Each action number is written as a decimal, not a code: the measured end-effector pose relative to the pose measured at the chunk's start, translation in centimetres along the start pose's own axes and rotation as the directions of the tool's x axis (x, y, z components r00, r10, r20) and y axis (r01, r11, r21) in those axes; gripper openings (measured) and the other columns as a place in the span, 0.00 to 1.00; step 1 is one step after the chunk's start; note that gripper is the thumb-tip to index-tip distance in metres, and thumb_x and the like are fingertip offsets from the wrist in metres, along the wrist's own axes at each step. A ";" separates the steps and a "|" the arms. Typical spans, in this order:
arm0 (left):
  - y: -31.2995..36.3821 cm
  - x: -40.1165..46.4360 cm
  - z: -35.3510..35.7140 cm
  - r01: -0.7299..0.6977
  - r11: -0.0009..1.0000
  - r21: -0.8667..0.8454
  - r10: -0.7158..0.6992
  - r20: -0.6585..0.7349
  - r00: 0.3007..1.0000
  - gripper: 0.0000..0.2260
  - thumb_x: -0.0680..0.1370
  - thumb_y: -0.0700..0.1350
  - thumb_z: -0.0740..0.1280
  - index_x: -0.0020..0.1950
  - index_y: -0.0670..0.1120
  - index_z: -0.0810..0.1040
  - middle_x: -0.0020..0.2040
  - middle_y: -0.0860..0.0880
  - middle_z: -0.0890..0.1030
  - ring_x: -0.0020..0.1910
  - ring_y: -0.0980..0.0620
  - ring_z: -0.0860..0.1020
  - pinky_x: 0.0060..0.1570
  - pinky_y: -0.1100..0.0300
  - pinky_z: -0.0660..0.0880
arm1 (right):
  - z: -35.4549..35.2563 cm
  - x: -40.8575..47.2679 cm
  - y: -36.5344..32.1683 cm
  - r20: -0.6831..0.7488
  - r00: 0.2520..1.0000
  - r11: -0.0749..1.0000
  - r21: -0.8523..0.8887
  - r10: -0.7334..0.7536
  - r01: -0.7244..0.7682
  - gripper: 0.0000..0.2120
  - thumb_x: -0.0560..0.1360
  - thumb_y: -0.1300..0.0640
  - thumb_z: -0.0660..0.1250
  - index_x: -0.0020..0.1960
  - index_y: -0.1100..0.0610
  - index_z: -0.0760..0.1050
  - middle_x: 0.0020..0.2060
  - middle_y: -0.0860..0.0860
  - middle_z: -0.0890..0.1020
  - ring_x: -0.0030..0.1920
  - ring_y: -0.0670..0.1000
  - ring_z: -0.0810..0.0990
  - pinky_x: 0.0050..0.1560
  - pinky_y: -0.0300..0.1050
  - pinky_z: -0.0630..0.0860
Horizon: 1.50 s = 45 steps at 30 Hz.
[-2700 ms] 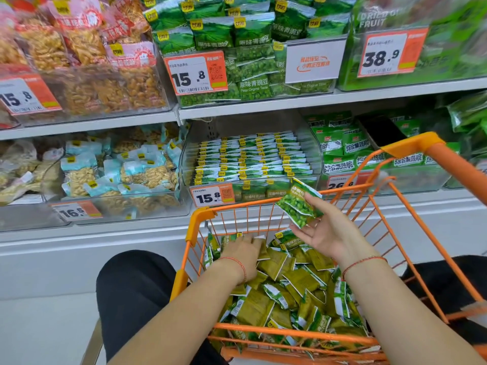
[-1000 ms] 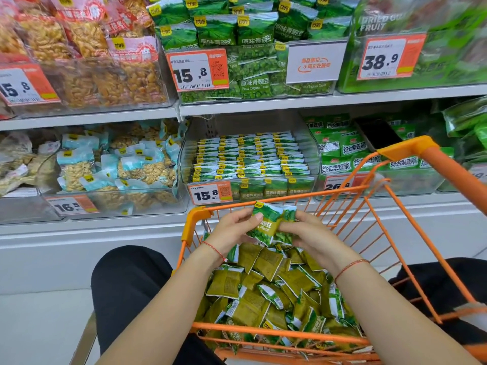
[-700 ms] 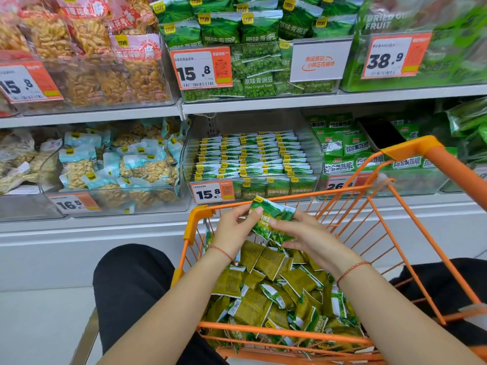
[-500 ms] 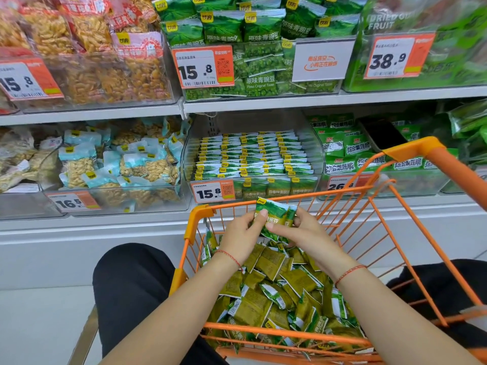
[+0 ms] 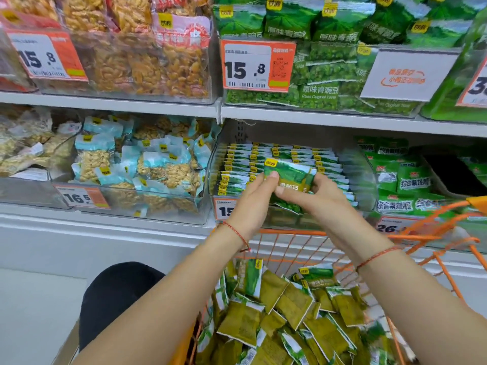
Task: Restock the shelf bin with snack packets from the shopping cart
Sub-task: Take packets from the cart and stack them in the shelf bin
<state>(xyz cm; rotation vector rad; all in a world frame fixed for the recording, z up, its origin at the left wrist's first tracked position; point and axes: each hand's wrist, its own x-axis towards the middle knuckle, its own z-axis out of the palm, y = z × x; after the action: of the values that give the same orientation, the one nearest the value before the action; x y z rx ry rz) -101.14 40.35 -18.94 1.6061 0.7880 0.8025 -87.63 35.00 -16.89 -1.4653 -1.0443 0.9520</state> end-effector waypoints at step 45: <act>-6.2 8.3 -10.9 -0.129 0.717 0.686 0.310 -0.148 0.939 0.24 0.80 0.58 0.52 0.73 0.47 0.65 0.72 0.51 0.65 0.70 0.56 0.62 0.64 0.67 0.58 | 8.7 26.4 4.5 -0.269 0.951 0.801 -0.597 -0.152 -0.041 0.20 0.74 0.46 0.69 0.58 0.59 0.77 0.54 0.54 0.81 0.57 0.55 0.77 0.48 0.40 0.69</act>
<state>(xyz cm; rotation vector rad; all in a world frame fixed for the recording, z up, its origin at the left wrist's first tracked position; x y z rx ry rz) -106.14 54.05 -22.63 2.3105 1.1759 0.9750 -87.37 62.48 -23.27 -2.0106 -1.2042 0.3223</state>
